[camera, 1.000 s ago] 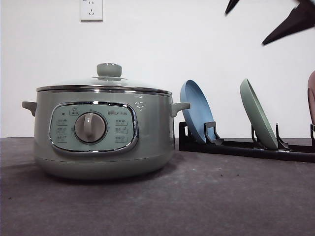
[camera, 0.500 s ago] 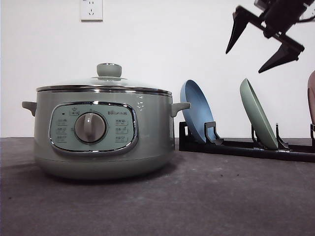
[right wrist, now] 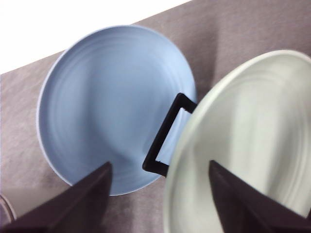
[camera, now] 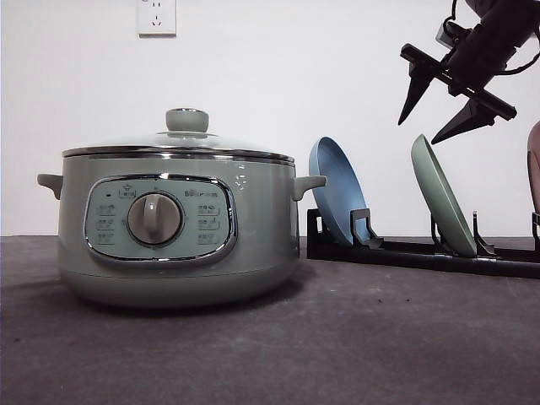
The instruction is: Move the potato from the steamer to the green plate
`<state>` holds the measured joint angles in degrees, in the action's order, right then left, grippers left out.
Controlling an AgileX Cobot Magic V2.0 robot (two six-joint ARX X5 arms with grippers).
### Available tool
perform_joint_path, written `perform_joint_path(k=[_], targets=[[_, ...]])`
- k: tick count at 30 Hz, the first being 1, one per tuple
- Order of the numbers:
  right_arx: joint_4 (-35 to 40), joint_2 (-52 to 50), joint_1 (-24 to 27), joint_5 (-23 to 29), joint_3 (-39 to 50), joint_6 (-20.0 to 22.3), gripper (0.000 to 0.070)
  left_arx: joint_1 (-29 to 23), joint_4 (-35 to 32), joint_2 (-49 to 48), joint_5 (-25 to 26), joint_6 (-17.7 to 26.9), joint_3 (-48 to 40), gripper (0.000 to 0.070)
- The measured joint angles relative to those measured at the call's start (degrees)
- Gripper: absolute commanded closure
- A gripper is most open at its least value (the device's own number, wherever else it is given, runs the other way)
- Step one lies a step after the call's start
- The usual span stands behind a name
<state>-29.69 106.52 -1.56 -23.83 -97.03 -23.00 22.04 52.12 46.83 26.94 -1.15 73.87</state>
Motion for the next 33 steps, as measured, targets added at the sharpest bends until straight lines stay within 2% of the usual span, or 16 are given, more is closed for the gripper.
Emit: perform_joint_path(k=[5, 10, 28, 33], targets=[[-0.2, 0.2, 0.0, 0.1, 0.0, -0.1, 0.0347, 0.0, 0.0, 0.0, 0.0, 0.0, 0.0, 0.0000], [0.0, 0.3, 0.0, 1.2, 0.0, -0.3, 0.0465, 0.0, 0.0, 0.0, 0.0, 0.0, 0.0, 0.0000], [0.0, 1.7, 0.0, 1.5, 0.0, -1.3, 0.0476, 0.0, 0.0, 0.4, 0.0, 0.0, 0.0, 0.0000], [0.1, 2.1, 0.0, 1.6, 0.0, -1.3, 0.0662, 0.0, 0.0, 0.4, 0.0, 0.0, 0.0, 0.0000]])
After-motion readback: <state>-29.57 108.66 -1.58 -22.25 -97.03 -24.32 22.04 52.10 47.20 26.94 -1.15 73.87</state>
